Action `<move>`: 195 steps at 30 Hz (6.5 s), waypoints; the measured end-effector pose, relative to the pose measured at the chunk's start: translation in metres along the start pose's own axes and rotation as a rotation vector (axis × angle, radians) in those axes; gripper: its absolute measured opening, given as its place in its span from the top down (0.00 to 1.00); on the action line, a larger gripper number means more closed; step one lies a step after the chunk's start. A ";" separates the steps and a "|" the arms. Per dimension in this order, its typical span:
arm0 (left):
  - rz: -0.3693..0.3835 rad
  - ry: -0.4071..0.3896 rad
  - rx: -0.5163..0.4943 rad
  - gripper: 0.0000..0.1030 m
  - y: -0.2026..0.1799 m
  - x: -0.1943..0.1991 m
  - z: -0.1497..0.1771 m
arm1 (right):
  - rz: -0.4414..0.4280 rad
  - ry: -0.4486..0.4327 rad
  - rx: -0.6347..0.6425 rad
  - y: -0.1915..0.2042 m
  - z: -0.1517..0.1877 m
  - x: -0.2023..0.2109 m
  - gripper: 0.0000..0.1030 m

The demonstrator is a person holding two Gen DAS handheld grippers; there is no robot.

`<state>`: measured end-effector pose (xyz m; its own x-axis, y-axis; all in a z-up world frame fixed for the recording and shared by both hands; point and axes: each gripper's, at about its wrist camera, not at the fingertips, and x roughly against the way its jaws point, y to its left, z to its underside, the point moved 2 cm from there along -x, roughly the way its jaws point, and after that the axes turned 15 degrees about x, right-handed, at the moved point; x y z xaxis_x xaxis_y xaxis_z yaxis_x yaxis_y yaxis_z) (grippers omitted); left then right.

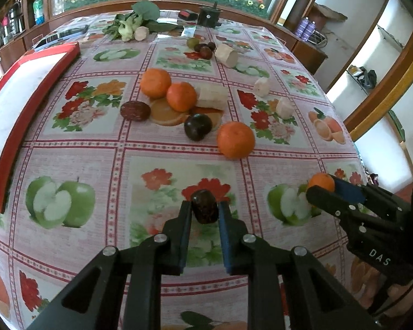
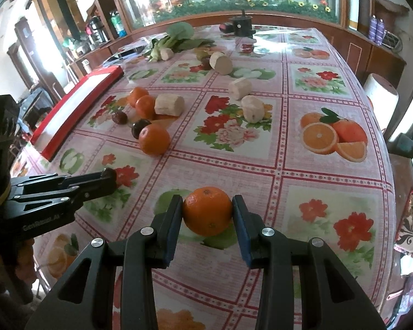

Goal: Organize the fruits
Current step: 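Carry the date and orange into the red-rimmed tray and open both grippers, then withdraw both open grippers from the tray back toward the fruit, then close the right gripper on another orange while the left gripper grasps a brown date, then carry the orange and date into the tray and open both grippers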

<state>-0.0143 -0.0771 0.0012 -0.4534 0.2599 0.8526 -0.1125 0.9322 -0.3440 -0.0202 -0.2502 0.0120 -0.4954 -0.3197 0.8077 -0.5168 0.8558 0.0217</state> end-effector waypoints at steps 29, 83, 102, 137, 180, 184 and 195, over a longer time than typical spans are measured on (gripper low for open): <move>0.000 -0.128 0.097 0.79 0.121 0.062 -0.048 | -0.070 0.032 0.147 0.133 -0.091 -0.049 0.65; -0.328 -0.219 0.315 0.45 0.294 0.082 -0.101 | -0.234 0.058 0.459 0.318 -0.177 -0.125 0.54; -0.350 -0.257 0.309 0.31 0.245 0.097 -0.077 | -0.240 0.023 0.418 0.280 -0.146 -0.080 0.51; -0.266 -0.118 0.027 0.28 0.053 0.009 -0.068 | -0.004 0.028 0.012 0.030 -0.059 -0.045 0.36; -0.061 -0.049 0.021 0.68 0.057 -0.005 -0.063 | -0.018 0.010 0.009 0.034 -0.056 -0.048 0.66; -0.047 -0.052 0.017 0.68 0.060 0.003 -0.056 | -0.012 0.007 -0.003 0.039 -0.053 -0.042 0.66; -0.031 -0.084 0.013 0.68 0.079 0.029 -0.055 | -0.037 0.014 0.021 0.078 -0.066 -0.048 0.66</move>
<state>0.0121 0.0180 0.0199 -0.5220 0.2084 0.8271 -0.1385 0.9361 -0.3233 0.0092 -0.1414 0.0142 -0.4661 -0.3450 0.8147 -0.5494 0.8346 0.0391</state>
